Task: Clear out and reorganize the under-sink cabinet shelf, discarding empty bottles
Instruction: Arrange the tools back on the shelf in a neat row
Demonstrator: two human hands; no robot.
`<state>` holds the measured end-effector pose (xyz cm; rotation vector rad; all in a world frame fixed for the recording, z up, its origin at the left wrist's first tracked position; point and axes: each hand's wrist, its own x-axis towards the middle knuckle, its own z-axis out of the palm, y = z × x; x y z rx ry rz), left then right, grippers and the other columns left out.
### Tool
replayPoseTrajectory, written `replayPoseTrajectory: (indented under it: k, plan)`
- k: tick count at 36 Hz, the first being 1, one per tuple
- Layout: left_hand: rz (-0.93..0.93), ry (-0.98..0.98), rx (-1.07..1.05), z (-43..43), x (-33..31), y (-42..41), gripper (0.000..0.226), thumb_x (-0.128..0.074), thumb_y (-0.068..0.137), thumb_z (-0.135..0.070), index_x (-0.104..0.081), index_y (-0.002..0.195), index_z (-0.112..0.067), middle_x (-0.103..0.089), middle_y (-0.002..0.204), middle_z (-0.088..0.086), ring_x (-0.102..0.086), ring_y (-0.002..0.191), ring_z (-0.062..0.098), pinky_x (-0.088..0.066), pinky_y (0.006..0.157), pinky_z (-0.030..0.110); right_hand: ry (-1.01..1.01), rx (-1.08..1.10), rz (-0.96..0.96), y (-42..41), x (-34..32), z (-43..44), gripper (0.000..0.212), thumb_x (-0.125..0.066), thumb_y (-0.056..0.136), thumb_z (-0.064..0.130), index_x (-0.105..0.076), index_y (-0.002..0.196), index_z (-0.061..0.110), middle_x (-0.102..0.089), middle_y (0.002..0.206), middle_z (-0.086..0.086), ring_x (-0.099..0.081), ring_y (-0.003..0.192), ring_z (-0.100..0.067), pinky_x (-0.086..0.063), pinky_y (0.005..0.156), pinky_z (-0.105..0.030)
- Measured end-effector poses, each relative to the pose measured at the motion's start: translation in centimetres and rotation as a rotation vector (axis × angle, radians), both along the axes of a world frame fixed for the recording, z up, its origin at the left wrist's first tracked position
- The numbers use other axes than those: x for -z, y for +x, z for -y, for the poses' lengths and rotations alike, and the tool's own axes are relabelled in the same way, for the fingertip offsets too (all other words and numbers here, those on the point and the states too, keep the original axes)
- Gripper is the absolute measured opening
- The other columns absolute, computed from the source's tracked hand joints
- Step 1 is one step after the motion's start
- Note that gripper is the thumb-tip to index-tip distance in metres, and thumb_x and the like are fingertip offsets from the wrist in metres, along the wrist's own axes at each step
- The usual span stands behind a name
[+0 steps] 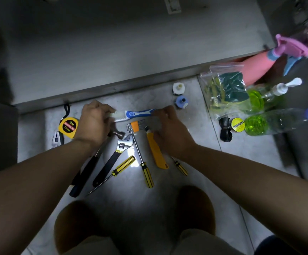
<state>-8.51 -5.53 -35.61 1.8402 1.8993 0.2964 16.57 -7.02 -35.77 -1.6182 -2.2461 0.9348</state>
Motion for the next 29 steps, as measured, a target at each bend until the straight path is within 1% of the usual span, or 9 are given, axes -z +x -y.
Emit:
replayPoseTrajectory:
  k: [4, 6, 9, 11, 13, 17, 22, 27, 29]
  plan:
    - [0.005, 0.145, 0.077, 0.5, -0.9, 0.6, 0.018, -0.06, 0.095, -0.008, -0.076, 0.103, -0.014, -0.061, 0.099, 0.009, -0.055, 0.1, 0.032, -0.045, 0.087, 0.037, 0.009, -0.064, 0.021, -1.0, -0.3, -0.4, 0.067, -0.065, 0.086, 0.012, -0.042, 0.148, 0.013, -0.036, 0.145, -0.01, -0.062, 0.098, -0.028, -0.047, 0.072, -0.026]
    - [0.028, 0.131, 0.071, 0.6, -1.3, 1.2, 0.02, -0.062, 0.093, -0.005, -0.074, 0.107, -0.012, -0.06, 0.105, 0.01, -0.054, 0.107, 0.033, -0.047, 0.092, 0.039, -0.006, -0.066, 0.048, -1.2, -0.3, -0.6, 0.071, -0.064, 0.088, 0.013, -0.037, 0.153, 0.013, -0.032, 0.153, -0.011, -0.06, 0.11, -0.03, -0.05, 0.081, -0.031]
    - [0.031, -0.003, 0.01, 0.6, -1.6, 2.3, 0.041, -0.068, 0.09, -0.013, -0.063, 0.13, -0.017, -0.052, 0.128, 0.011, -0.044, 0.126, 0.032, -0.045, 0.104, 0.045, -0.075, -0.073, 0.131, -1.1, -0.1, -0.9, 0.071, -0.061, 0.092, 0.015, -0.03, 0.156, 0.012, -0.023, 0.159, -0.01, -0.054, 0.121, -0.033, -0.049, 0.092, -0.035]
    - [-0.006, -0.136, -0.006, 0.3, -1.6, 2.7, 0.064, -0.074, 0.088, -0.019, -0.049, 0.146, -0.022, -0.045, 0.143, 0.01, -0.037, 0.135, 0.033, -0.042, 0.109, 0.049, -0.099, -0.083, 0.151, -0.6, -0.1, -1.1, 0.067, -0.059, 0.092, 0.015, -0.031, 0.154, 0.01, -0.023, 0.159, -0.009, -0.054, 0.119, -0.035, -0.049, 0.09, -0.039]
    - [-0.023, -0.221, -0.009, -0.1, -1.2, 2.8, 0.072, -0.075, 0.087, -0.018, -0.042, 0.152, -0.021, -0.044, 0.147, 0.013, -0.036, 0.137, 0.036, -0.04, 0.109, 0.048, -0.096, -0.087, 0.144, -0.3, -0.1, -1.2, 0.063, -0.058, 0.093, 0.016, -0.035, 0.151, 0.009, -0.026, 0.157, -0.009, -0.053, 0.116, -0.035, -0.052, 0.089, -0.043]
    - [-0.069, -0.263, -0.008, -0.9, -0.2, 2.7, 0.063, -0.073, 0.086, -0.011, -0.051, 0.145, -0.015, -0.051, 0.136, 0.017, -0.04, 0.129, 0.039, -0.042, 0.102, 0.047, -0.062, -0.102, 0.136, -0.1, 0.1, -1.4, 0.062, -0.058, 0.092, 0.013, -0.038, 0.15, 0.008, -0.033, 0.149, -0.012, -0.051, 0.117, -0.034, -0.051, 0.094, -0.046]
    - [-0.141, -0.256, 0.049, -1.8, 0.2, 2.1, 0.062, -0.08, 0.081, -0.011, -0.058, 0.139, -0.015, -0.051, 0.132, 0.015, -0.038, 0.129, 0.036, -0.046, 0.101, 0.048, -0.038, -0.122, 0.149, -0.6, 0.3, -2.2, 0.058, -0.061, 0.095, 0.02, -0.04, 0.148, 0.008, -0.034, 0.141, -0.014, -0.052, 0.114, -0.03, -0.051, 0.095, -0.04]
    - [-0.109, -0.14, 0.12, -1.6, -0.2, 1.6, 0.052, -0.078, 0.079, -0.007, -0.065, 0.129, -0.015, -0.056, 0.123, 0.011, -0.045, 0.123, 0.034, -0.051, 0.092, 0.046, -0.022, -0.104, 0.15, -1.0, 0.5, -2.5, 0.054, -0.065, 0.093, 0.019, -0.047, 0.143, 0.01, -0.037, 0.136, -0.013, -0.054, 0.109, -0.027, -0.052, 0.089, -0.036]
    - [-0.079, -0.087, 0.137, -1.4, -0.7, 1.8, 0.042, -0.075, 0.08, -0.007, -0.068, 0.119, -0.02, -0.062, 0.113, 0.007, -0.054, 0.113, 0.031, -0.053, 0.086, 0.044, 0.001, -0.076, 0.117, -0.9, 0.5, -2.5, 0.051, -0.066, 0.091, 0.017, -0.051, 0.14, 0.01, -0.041, 0.134, -0.012, -0.056, 0.105, -0.028, -0.049, 0.08, -0.032]
